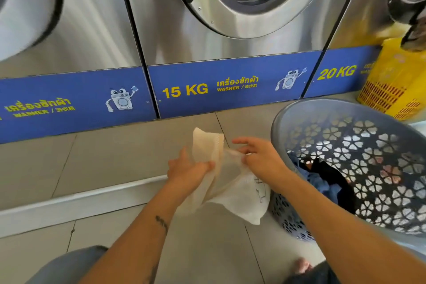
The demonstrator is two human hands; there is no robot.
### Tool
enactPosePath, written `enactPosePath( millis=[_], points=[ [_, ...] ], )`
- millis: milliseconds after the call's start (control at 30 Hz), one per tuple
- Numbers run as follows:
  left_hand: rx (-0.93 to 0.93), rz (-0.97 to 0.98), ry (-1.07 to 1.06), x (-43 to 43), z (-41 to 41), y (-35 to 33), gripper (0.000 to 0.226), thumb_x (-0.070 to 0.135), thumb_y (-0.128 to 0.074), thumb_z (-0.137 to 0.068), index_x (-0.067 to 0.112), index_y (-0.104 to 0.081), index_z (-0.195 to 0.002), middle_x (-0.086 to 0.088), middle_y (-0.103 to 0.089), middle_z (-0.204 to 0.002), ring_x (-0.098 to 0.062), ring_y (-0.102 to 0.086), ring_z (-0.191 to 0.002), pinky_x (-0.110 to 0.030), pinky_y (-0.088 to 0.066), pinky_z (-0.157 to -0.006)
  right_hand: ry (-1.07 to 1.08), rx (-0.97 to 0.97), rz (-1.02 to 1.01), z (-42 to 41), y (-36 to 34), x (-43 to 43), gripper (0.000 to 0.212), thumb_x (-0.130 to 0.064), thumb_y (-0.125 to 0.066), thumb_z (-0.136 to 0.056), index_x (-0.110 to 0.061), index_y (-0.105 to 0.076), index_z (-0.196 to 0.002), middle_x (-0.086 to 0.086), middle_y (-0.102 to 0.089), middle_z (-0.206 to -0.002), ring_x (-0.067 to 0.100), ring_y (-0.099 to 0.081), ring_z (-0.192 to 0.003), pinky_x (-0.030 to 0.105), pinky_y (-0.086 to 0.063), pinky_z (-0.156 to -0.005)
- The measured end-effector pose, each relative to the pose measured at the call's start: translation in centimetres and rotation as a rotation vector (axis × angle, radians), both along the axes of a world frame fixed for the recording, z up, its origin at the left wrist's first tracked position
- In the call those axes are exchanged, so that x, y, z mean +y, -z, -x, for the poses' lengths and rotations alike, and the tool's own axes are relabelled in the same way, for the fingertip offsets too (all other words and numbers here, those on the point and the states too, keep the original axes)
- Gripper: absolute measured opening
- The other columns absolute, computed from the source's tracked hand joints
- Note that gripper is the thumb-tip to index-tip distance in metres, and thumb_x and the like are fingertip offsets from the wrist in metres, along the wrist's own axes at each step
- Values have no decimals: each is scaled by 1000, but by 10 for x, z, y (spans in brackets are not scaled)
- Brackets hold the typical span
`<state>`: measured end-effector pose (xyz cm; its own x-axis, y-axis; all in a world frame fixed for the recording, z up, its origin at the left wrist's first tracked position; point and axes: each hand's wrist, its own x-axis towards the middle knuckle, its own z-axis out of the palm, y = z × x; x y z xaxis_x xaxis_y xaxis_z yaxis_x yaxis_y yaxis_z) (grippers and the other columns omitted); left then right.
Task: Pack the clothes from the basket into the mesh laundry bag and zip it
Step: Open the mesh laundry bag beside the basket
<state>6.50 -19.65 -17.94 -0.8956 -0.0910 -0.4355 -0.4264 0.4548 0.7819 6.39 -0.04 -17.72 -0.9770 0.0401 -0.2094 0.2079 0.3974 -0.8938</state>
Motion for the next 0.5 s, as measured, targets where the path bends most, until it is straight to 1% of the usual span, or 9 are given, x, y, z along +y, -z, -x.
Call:
enactPosePath(
  millis=[67,133,200,233,300,367,400,433,500],
  points=[
    [-62,-159,64,-1,-4,2,75,41,-70,-77,31,-33,-142,-3,-51,-132,-30,-55,-110,-45,-47,-96,-7,-6,28,-3,0,-3,59,15,-45,-86,-21,-64,-129,-3,-78,-95,18,-74,-88,32,-63,-75],
    [-73,-317,132,-1,-8,5,80,39,-72,-74,34,-31,-142,0,-55,-129,-27,-57,-110,-49,-48,-97,-15,-7,37,-7,0,-6,59,13,-47,-86,-23,-63,-130,-4,-78,-95,18,-75,-87,36,-63,-77],
    [-29,-357,151,1,-10,2,79,44,-74,-70,39,-34,-138,4,-60,-125,-24,-61,-109,-49,-50,-95,-40,-4,46,-11,-1,-8,57,11,-49,-87,-24,-62,-130,-2,-78,-97,21,-75,-89,43,-63,-82],
    [2,-364,131,0,-10,1,76,46,-74,-70,39,-37,-137,4,-62,-123,-23,-63,-107,-49,-51,-94,-57,-1,54,-14,-1,-9,56,10,-50,-88,-24,-62,-130,-2,-78,-96,21,-75,-89,44,-62,-83],
    [45,-348,52,-3,-8,-1,71,48,-72,-76,35,-39,-138,3,-63,-121,-24,-64,-104,-45,-54,-88,-81,5,66,-18,-1,-12,55,11,-52,-88,-24,-62,-130,-2,-78,-95,19,-76,-87,40,-63,-80],
    [77,-256,31,-7,-9,-1,72,43,-71,-81,33,-34,-142,1,-63,-120,-23,-63,-101,-34,-53,-72,-91,6,59,-22,1,-14,57,12,-53,-88,-24,-62,-132,-3,-78,-96,18,-75,-87,38,-62,-81],
    [96,-196,49,-8,-12,-1,73,39,-71,-81,34,-33,-142,0,-64,-118,-22,-63,-100,-31,-51,-68,-95,6,54,-23,2,-14,58,12,-54,-88,-24,-61,-133,-3,-78,-96,18,-75,-88,38,-62,-82],
    [129,-139,71,-9,-14,1,72,36,-71,-79,33,-35,-140,0,-66,-115,-21,-64,-99,-32,-52,-69,-98,7,52,-25,2,-15,59,12,-55,-88,-24,-60,-134,-3,-79,-96,17,-74,-90,38,-61,-82],
    [194,-48,97,-11,-19,6,63,25,-67,-75,32,-42,-133,0,-65,-114,-19,-63,-99,-35,-55,-78,-93,3,64,-26,3,-16,60,13,-55,-89,-23,-58,-136,-2,-78,-97,17,-73,-91,34,-58,-80]
  ],
)
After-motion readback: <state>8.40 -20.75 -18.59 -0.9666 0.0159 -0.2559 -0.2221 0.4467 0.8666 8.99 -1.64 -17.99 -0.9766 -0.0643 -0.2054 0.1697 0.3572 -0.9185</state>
